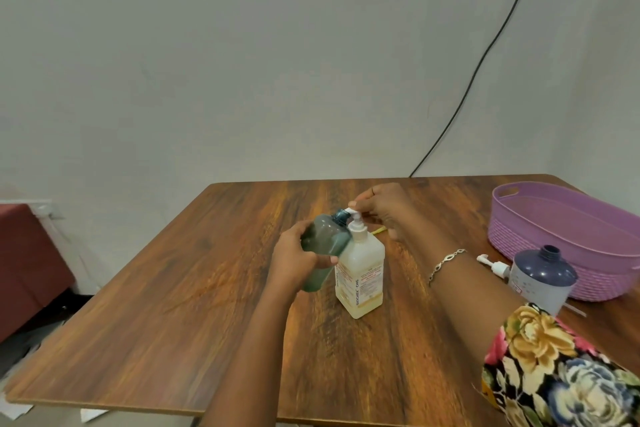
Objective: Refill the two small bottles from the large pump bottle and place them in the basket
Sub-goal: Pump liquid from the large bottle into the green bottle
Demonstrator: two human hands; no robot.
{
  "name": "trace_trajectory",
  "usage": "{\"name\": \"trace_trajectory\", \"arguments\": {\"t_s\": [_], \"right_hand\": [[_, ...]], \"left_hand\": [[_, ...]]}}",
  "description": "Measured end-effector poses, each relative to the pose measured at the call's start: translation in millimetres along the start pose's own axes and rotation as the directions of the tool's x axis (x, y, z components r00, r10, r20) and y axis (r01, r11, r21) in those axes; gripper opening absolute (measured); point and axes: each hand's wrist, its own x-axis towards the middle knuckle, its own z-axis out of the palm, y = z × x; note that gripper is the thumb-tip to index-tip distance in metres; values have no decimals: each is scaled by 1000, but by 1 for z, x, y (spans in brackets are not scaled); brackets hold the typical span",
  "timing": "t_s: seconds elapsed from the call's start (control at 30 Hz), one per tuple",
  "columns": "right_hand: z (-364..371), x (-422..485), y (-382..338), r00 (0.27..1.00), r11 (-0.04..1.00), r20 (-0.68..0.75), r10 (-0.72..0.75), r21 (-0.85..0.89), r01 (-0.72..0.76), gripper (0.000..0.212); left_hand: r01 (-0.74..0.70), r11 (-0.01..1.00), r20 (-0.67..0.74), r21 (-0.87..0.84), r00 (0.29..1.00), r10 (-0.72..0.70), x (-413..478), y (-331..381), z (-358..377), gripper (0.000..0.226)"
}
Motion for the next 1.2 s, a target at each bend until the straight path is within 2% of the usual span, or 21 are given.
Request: {"name": "trace_trajectory", "arguments": {"t_s": [0.13, 0.33, 0.6, 0.8, 0.87, 1.0, 1.07, 1.2], "right_hand": [[3, -2, 11, 996, 991, -41, -80, -107, 75, 15], [-3, 2, 1, 999, 997, 36, 28, 77, -31, 10], [1, 2, 15, 998, 996, -36, -54, -76, 51, 13], [-1, 2, -3, 1000, 1000, 11, 21, -2, -21, 13], [0, 3, 2, 1000, 999, 9, -12, -50, 13, 12], [4, 3, 13, 993, 958, -36, -117, -269, 103, 16], [3, 3, 13, 991, 965, -50, -126, -237, 111, 13], [1, 2, -1, 999, 997, -4, -53, -64, 52, 14]], "left_hand": [[6, 997, -7, 73, 1000, -5, 1, -2, 2, 79], [6, 1000, -19, 26, 1000, -6, 1, 4, -1, 81], [-3, 995, -21, 97, 1000, 5, -1, 3, 1, 81], [-25, 995, -21, 100, 999, 27, 0, 13, -6, 81], [-21, 991, -3, 129, 1000, 22, 1, 12, -6, 82], [1, 990, 14, 140, 1000, -2, -3, 7, -2, 81], [7, 994, 7, 113, 1000, -8, -4, 8, -1, 80], [-7, 996, -19, 91, 1000, 9, -2, 14, -6, 80]]}}
